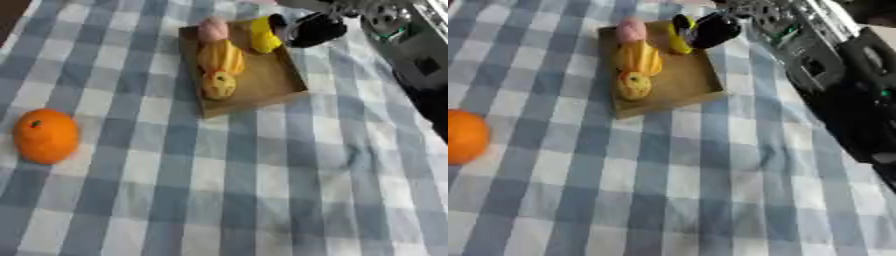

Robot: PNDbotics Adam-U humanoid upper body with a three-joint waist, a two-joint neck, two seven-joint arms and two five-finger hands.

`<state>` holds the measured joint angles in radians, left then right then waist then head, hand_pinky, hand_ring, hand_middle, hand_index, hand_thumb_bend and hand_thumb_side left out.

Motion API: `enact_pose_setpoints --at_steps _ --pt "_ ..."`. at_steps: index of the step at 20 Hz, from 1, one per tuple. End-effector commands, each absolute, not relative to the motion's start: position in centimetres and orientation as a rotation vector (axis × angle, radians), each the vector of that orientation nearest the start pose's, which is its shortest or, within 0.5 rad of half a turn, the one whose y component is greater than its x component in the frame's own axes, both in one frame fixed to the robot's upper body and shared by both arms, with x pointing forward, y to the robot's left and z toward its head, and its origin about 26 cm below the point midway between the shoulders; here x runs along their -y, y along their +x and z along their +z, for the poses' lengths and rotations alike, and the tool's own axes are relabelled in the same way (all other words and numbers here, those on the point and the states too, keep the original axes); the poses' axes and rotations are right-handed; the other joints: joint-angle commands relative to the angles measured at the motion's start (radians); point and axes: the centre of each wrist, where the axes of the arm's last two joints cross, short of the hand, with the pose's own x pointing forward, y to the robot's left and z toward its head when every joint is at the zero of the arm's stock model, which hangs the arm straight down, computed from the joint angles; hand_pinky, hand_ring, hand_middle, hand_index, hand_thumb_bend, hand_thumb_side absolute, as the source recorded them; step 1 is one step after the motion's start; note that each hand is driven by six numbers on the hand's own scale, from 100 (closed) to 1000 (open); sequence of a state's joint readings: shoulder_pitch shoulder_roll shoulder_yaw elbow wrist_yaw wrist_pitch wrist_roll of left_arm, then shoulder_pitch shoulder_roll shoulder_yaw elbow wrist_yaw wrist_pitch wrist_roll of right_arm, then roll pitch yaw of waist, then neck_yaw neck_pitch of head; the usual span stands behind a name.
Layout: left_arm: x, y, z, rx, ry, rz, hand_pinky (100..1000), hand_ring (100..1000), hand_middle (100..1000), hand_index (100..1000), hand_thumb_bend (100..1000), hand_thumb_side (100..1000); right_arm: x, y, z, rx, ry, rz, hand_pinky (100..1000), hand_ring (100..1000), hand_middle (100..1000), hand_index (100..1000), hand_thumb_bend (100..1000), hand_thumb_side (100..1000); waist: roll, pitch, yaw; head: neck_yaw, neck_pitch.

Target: Pick up objects on the table and place them in the box.

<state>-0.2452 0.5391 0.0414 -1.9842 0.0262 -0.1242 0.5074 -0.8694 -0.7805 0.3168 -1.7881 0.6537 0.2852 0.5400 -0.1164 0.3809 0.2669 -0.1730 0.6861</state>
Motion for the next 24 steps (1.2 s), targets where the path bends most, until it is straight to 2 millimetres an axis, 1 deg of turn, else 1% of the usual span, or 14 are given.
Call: enact_pose_setpoints --at_steps 1,2,4,6,10,11,12,15,20,24 --pt "-31.4 28.9 21.9 2.446 0.614 0.004 734 780 693 775 265 533 23.6 30.6 35.8 1.728 -1.166 1.468 791 837 825 905 100 181 0.012 -0.028 -0.006 0.026 0.013" --pt "-31.5 28.9 21.9 2.442 0.627 -0.011 735 780 693 776 265 532 23.8 29.9 35.8 1.748 -1.163 1.466 789 832 821 900 100 184 0.014 -0.029 -0.008 0.033 0.016" --pt "-31.8 28.7 21.9 2.432 0.659 -0.047 738 780 695 780 271 530 24.5 29.3 35.6 1.785 -1.151 1.457 785 823 815 893 100 205 0.019 -0.034 -0.014 0.050 0.024" --pt "-32.1 28.6 21.8 2.416 0.698 -0.086 739 781 696 782 274 527 25.3 29.2 35.3 1.826 -1.133 1.444 782 817 810 889 100 203 0.025 -0.043 -0.021 0.066 0.032" --pt "-32.7 28.2 21.5 2.381 0.764 -0.150 744 782 700 790 289 524 26.5 29.2 34.7 1.904 -1.087 1.432 776 805 801 881 100 205 0.043 -0.068 -0.038 0.086 0.049" --pt "-32.8 28.2 21.4 2.371 0.778 -0.166 745 782 701 793 304 525 26.7 29.2 34.5 1.921 -1.075 1.432 775 803 799 879 100 221 0.047 -0.074 -0.043 0.090 0.053" --pt "-33.0 28.1 21.3 2.360 0.792 -0.183 746 782 702 794 296 523 26.9 29.2 34.4 1.937 -1.064 1.435 775 802 798 878 100 202 0.051 -0.080 -0.047 0.094 0.057" --pt "-33.3 27.8 21.2 2.327 0.834 -0.237 750 782 703 800 310 521 27.4 29.2 34.1 1.986 -1.032 1.456 774 800 796 875 100 185 0.059 -0.094 -0.056 0.107 0.067" --pt "-34.1 27.4 20.9 2.271 0.922 -0.319 756 783 706 810 340 514 28.5 29.1 33.9 2.078 -1.023 1.433 770 791 788 866 100 178 0.067 -0.107 -0.065 0.112 0.072" --pt "-34.8 27.0 20.5 2.203 1.009 -0.398 767 788 712 821 396 504 29.3 28.9 33.6 2.117 -1.037 1.387 767 786 785 864 100 174 0.068 -0.111 -0.071 0.092 0.063"
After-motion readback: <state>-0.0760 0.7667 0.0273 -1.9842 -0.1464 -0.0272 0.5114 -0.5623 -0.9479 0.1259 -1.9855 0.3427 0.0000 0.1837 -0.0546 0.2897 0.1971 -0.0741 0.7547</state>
